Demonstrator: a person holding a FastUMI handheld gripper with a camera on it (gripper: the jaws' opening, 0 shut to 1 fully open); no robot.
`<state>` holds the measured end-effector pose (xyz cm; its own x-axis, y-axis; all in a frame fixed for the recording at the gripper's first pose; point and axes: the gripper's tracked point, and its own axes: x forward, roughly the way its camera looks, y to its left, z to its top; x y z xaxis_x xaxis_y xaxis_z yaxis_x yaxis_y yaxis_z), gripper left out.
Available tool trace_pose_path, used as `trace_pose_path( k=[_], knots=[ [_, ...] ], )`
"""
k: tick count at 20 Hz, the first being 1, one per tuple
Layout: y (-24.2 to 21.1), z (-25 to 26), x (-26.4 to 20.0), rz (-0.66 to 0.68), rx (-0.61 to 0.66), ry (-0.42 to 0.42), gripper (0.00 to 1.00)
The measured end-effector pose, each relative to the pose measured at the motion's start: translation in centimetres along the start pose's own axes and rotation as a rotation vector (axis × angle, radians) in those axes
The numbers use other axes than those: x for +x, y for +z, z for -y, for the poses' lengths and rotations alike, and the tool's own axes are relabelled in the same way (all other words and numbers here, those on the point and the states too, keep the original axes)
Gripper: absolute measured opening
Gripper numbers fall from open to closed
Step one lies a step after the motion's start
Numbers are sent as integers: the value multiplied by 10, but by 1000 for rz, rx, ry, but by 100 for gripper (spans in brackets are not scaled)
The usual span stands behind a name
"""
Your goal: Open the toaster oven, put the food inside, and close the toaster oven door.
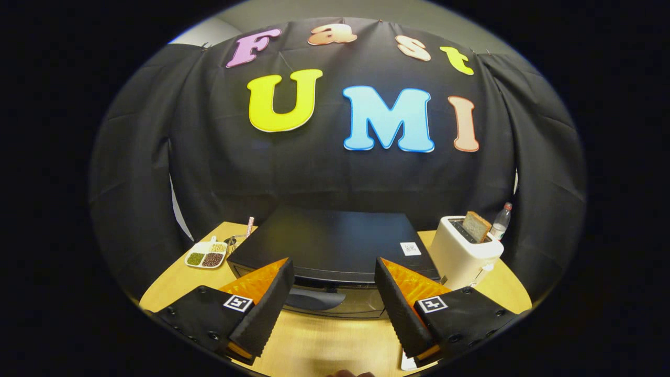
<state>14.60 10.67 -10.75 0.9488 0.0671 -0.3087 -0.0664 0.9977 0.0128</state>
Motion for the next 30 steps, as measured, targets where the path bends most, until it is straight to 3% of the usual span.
trace_pose_path(
  k=[9, 14, 20, 30],
  knots=[
    [-39, -18, 40, -126, -23, -27, 99],
    [-34, -28, 39, -87, -72, -57, 99],
    [-40, -24, 41, -166, 5, -76, 99],
    [-51, -29, 24, -241, -13, -30, 99]
  ],
)
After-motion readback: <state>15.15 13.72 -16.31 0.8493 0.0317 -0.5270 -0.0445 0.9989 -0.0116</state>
